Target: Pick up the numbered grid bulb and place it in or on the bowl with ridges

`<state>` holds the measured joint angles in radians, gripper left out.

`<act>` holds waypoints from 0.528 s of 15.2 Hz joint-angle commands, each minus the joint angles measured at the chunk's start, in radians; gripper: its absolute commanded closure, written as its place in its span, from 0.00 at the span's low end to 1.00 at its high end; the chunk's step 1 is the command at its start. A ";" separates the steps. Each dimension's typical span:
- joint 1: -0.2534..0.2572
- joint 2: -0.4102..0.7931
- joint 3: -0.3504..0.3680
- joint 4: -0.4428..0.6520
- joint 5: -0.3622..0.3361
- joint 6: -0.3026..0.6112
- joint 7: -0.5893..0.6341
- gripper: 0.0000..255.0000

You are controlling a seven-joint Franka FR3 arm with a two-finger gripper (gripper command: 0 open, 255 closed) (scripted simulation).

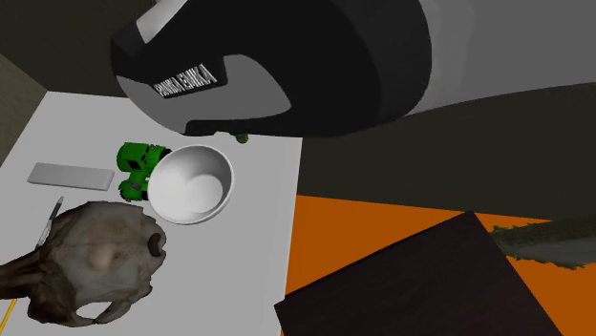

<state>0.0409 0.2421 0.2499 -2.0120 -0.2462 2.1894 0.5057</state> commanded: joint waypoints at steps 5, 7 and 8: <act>0.055 0.246 -0.019 0.237 -0.075 -0.009 0.056 0.00; 0.076 0.329 -0.028 0.328 -0.093 -0.021 0.065 0.00; 0.087 0.371 -0.032 0.376 -0.100 -0.028 0.069 0.00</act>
<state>0.1168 0.5654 0.2229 -1.6907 -0.3369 2.1693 0.5705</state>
